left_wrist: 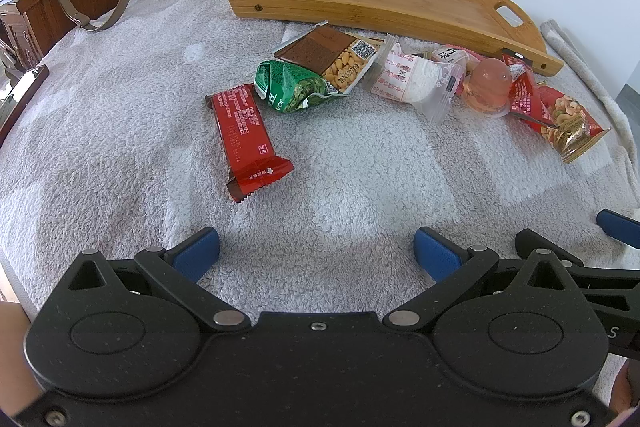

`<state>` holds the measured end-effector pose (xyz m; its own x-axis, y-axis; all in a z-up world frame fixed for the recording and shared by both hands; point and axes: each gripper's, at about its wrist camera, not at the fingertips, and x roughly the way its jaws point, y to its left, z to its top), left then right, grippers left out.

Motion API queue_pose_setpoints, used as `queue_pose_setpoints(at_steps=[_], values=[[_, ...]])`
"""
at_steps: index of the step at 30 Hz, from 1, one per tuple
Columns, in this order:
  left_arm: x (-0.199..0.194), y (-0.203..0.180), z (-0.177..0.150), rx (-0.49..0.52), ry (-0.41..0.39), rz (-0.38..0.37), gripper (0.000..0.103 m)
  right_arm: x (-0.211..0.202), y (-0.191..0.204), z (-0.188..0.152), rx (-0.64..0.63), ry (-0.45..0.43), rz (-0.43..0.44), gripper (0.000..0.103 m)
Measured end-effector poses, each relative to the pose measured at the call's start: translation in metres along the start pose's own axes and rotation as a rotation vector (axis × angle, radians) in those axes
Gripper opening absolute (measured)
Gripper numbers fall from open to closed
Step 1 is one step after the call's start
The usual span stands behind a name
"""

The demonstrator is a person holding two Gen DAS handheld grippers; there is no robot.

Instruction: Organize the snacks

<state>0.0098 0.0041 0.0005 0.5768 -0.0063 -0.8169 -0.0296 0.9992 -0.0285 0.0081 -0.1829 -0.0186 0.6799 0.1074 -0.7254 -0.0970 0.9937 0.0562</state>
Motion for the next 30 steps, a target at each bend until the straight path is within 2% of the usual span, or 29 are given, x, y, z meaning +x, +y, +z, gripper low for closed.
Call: queue_pose_setpoints(at_steps=[25, 30], values=[[0.0000, -0.0003, 0.0027, 0.008, 0.002, -0.003, 0.103, -0.0024, 0.0016, -0.0007, 0.001, 0.007, -0.004, 0.103], [-0.0010, 0.0002, -0.0051, 0.009, -0.048, -0.005, 0.103, 0.0014, 0.0012, 0.0035, 0.005, 0.019, -0.007, 0.103]])
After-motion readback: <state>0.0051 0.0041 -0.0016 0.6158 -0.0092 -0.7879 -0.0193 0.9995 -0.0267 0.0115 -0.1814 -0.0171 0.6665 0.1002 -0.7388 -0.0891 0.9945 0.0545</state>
